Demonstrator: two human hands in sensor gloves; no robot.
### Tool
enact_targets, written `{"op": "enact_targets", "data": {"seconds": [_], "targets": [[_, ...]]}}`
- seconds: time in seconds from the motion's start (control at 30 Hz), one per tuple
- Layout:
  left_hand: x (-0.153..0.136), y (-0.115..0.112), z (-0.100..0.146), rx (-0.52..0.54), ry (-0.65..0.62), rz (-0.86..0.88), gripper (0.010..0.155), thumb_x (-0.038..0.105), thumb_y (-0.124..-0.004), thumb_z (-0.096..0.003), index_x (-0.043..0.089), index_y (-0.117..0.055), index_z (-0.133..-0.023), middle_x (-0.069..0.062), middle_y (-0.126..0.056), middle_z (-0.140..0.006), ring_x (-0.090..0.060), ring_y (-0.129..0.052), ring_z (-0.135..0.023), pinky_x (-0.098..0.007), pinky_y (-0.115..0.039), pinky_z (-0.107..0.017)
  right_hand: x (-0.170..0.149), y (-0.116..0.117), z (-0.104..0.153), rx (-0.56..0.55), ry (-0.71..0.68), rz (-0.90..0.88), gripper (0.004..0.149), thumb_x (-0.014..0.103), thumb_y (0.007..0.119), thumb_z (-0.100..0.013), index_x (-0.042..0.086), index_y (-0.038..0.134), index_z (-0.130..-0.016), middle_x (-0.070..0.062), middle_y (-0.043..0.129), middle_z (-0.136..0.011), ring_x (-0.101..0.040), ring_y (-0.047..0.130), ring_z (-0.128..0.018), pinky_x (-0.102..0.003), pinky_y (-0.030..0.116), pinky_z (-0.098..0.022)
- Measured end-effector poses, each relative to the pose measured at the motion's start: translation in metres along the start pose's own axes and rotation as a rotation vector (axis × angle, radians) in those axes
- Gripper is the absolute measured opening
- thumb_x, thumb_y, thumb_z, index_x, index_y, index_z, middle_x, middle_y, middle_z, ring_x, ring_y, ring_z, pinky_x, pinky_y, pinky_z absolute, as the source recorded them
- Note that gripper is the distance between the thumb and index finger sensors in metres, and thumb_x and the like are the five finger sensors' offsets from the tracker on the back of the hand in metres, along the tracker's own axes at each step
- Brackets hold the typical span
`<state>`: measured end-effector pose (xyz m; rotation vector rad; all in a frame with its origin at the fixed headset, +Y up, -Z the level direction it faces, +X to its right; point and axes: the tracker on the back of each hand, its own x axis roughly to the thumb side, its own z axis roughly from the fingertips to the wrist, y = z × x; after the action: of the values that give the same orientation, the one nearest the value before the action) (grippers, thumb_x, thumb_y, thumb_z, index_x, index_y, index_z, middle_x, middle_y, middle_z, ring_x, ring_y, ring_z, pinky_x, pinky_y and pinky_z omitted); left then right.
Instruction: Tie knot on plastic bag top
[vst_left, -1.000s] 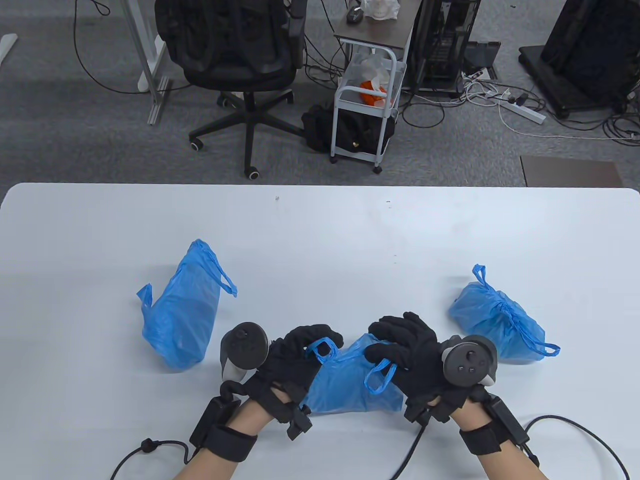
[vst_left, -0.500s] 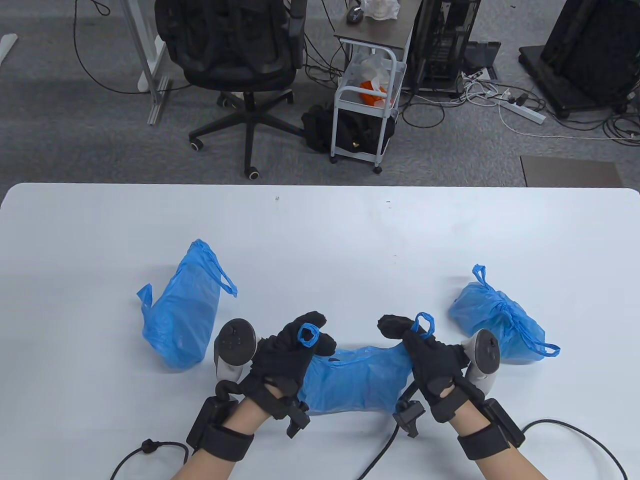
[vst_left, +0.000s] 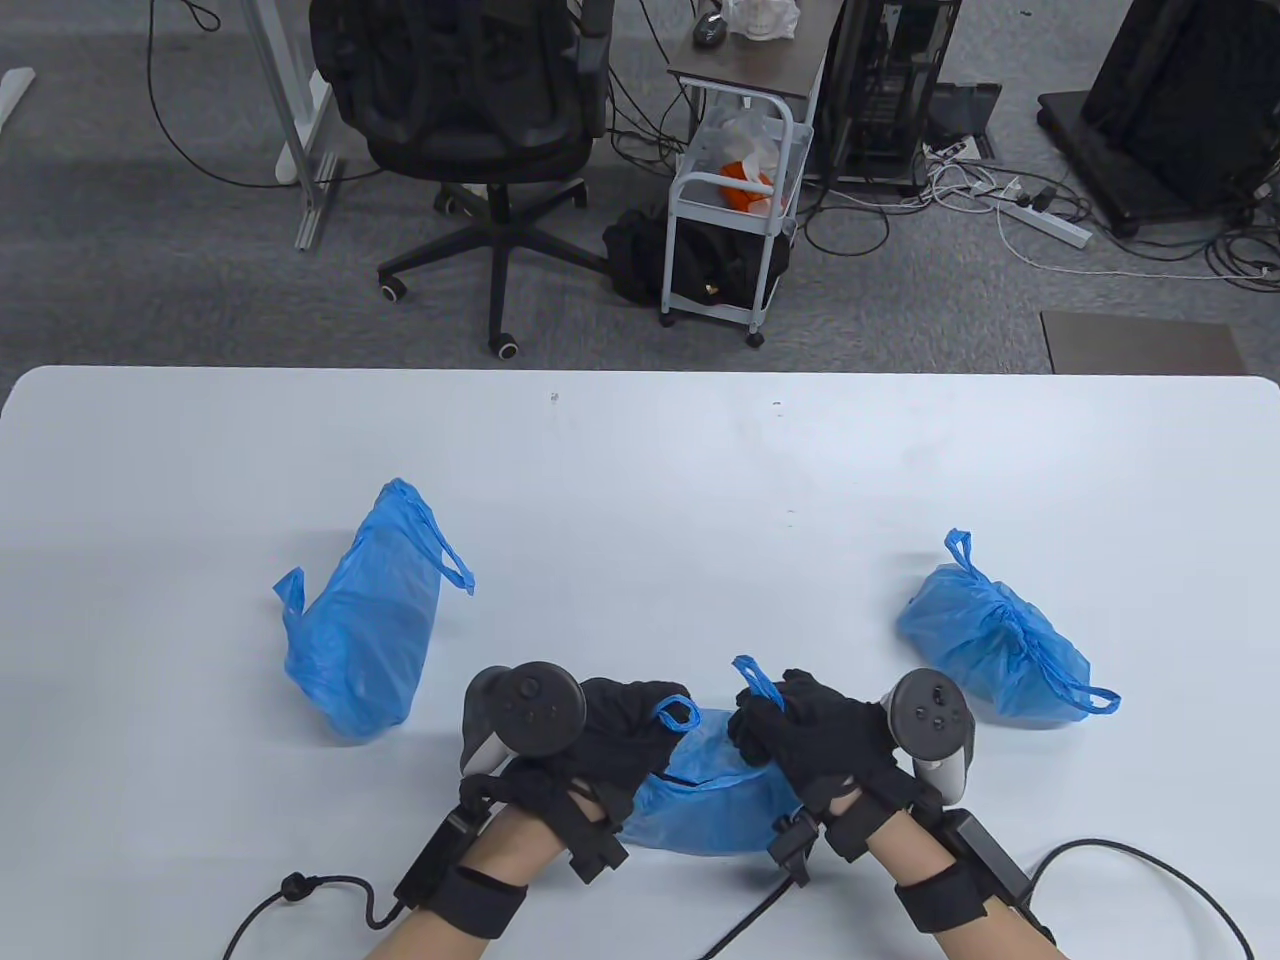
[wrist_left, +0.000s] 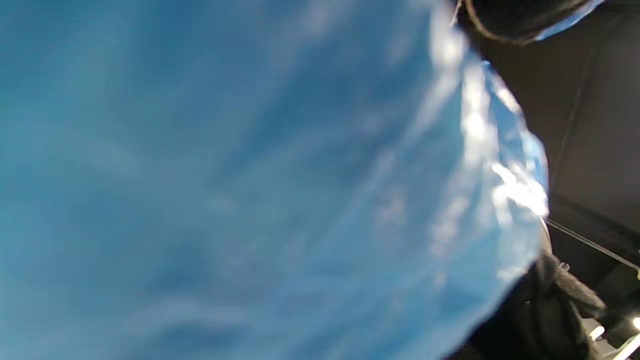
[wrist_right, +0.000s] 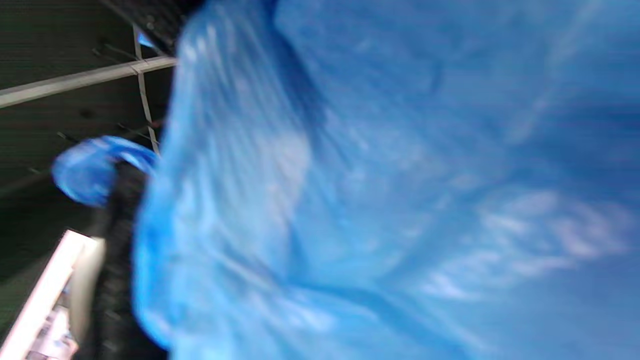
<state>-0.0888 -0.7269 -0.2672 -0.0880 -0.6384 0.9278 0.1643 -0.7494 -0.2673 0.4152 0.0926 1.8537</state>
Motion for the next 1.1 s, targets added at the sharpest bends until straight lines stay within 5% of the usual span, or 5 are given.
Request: {"op": "enact_targets", "data": {"seconds": [0.4, 0.57, 0.7, 0.97, 1.1], "targets": [[-0.001, -0.01, -0.001, -0.074, 0.172, -0.288, 0.047, 0.06, -0.065, -0.0428, 0.024, -0.086, -0.063, 0.014, -0.098, -0.021, -0.018, -0.106, -0.034, -0.05, -0.081, -0.041, 0.007, 0.033, -0.002, 0.26, 0.021, 0.243, 0.039, 0.038, 0.077, -0.044, 0.007, 0.087, -0.066, -0.025, 0.078, -0.08, -0.06, 0.06, -0.082, -0.073, 0.014, -0.065], [0.01, -0.021, -0.005, -0.091, 0.161, -0.458, 0.048, 0.061, -0.065, -0.0424, 0.024, -0.086, -0.065, 0.014, -0.098, -0.021, -0.018, -0.106, -0.033, -0.05, -0.081, -0.041, 0.007, 0.032, -0.002, 0.267, 0.0, 0.222, 0.069, 0.067, 0.075, -0.035, 0.008, 0.087, -0.069, -0.025, 0.079, -0.08, -0.061, 0.06, -0.082, -0.073, 0.013, -0.065], [0.024, -0.032, -0.006, -0.097, 0.147, -0.572, 0.05, 0.062, -0.065, -0.0419, 0.023, -0.085, -0.067, 0.013, -0.099, -0.024, -0.02, -0.106, -0.035, -0.05, -0.081, -0.043, 0.003, 0.028, -0.004, 0.198, 0.01, 0.198, 0.073, 0.071, 0.07, -0.034, 0.007, 0.094, -0.06, -0.026, 0.088, -0.071, -0.061, 0.067, -0.078, -0.073, 0.018, -0.066], [0.03, -0.035, -0.004, -0.112, 0.163, -0.761, 0.059, 0.067, -0.06, -0.04, 0.028, -0.074, -0.081, 0.009, -0.099, -0.049, -0.025, -0.099, -0.06, -0.052, -0.073, -0.055, 0.002, 0.026, -0.006, 0.115, -0.013, 0.184, 0.052, 0.049, 0.064, -0.046, 0.01, 0.099, -0.049, -0.02, 0.096, -0.061, -0.057, 0.077, -0.071, -0.071, 0.028, -0.066], [0.02, -0.022, 0.002, -0.143, 0.148, -0.607, 0.068, 0.075, -0.057, -0.0389, 0.032, -0.065, -0.092, 0.004, -0.091, -0.079, -0.031, -0.083, -0.086, -0.056, -0.061, -0.067, 0.0, 0.019, -0.005, 0.074, -0.017, 0.126, 0.052, 0.048, 0.064, -0.046, 0.01, 0.099, -0.051, -0.021, 0.096, -0.061, -0.056, 0.078, -0.07, -0.071, 0.029, -0.065]]}}
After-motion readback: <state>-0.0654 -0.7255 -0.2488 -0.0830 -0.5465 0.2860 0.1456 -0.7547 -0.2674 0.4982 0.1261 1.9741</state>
